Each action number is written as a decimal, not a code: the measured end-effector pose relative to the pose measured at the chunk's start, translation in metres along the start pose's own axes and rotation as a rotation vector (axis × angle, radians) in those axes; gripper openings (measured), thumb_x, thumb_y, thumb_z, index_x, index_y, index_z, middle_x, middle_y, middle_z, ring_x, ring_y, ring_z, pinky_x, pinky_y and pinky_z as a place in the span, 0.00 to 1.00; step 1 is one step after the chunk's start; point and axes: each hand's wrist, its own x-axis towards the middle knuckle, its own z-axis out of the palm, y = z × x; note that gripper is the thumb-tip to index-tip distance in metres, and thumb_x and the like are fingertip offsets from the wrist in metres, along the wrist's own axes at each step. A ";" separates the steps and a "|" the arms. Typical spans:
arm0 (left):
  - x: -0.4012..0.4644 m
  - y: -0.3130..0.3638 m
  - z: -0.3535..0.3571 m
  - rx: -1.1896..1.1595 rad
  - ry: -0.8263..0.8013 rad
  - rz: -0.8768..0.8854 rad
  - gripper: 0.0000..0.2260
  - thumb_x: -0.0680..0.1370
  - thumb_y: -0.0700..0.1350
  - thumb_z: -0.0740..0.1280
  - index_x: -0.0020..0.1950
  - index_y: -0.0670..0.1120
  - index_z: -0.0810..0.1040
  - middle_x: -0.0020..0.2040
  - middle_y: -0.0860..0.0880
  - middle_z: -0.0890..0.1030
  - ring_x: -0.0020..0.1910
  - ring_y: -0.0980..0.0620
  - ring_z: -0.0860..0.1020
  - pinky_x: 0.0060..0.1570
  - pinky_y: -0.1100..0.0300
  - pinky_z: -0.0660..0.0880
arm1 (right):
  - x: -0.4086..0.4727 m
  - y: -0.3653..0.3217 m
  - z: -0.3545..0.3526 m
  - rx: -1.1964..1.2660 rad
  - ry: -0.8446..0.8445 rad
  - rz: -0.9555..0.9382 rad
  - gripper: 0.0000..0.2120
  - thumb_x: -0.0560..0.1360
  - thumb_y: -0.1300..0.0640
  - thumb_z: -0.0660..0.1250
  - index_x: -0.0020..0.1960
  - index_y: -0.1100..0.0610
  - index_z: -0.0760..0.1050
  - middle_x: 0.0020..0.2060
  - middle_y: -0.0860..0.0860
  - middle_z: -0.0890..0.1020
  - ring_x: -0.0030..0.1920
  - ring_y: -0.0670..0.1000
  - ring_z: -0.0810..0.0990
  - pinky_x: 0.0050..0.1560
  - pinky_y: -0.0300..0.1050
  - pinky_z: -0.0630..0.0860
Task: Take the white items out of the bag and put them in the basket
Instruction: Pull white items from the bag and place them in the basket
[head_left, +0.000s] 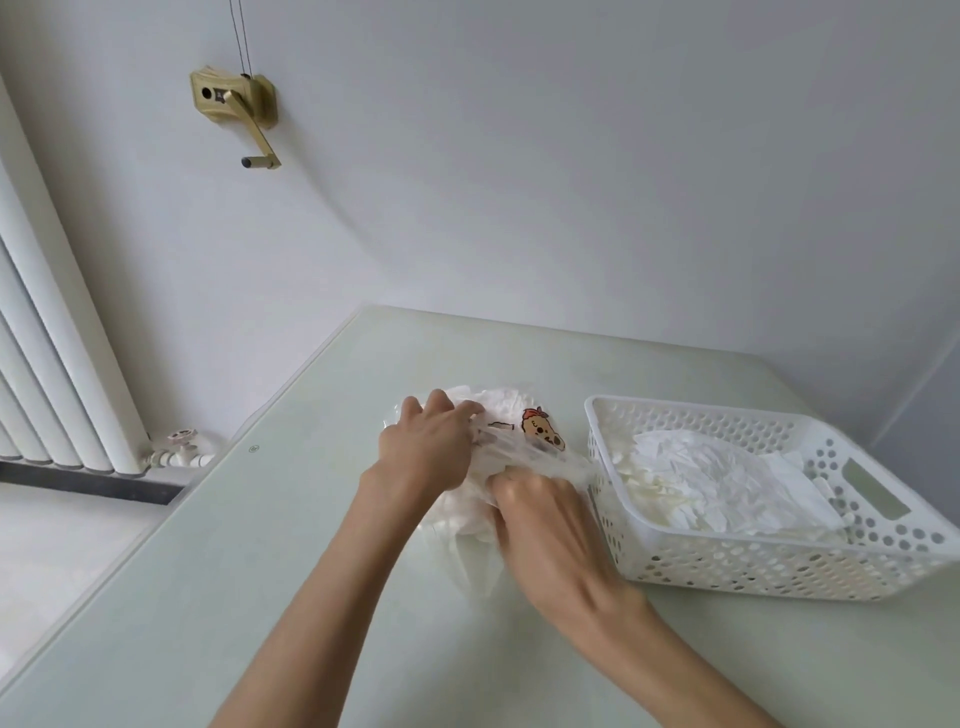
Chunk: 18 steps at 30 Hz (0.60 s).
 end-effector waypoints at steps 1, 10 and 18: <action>-0.001 0.000 0.000 -0.013 0.003 -0.001 0.18 0.84 0.49 0.52 0.74 0.59 0.60 0.70 0.51 0.65 0.67 0.46 0.63 0.47 0.56 0.67 | -0.002 0.001 -0.001 -0.004 0.030 0.001 0.21 0.49 0.63 0.83 0.24 0.53 0.70 0.21 0.48 0.73 0.18 0.48 0.72 0.23 0.36 0.43; 0.000 -0.018 -0.033 -0.551 0.005 0.187 0.11 0.74 0.49 0.70 0.56 0.57 0.79 0.55 0.58 0.81 0.53 0.56 0.79 0.54 0.58 0.75 | -0.016 0.026 -0.027 0.206 0.425 -0.048 0.21 0.63 0.56 0.80 0.30 0.48 0.66 0.25 0.41 0.56 0.32 0.47 0.59 0.29 0.35 0.54; -0.040 -0.067 -0.062 -0.619 -0.473 0.554 0.41 0.69 0.69 0.68 0.76 0.61 0.53 0.74 0.65 0.62 0.73 0.64 0.59 0.72 0.62 0.58 | 0.019 0.031 -0.026 0.217 0.515 -0.175 0.06 0.66 0.61 0.77 0.36 0.55 0.80 0.33 0.48 0.73 0.36 0.49 0.68 0.39 0.40 0.63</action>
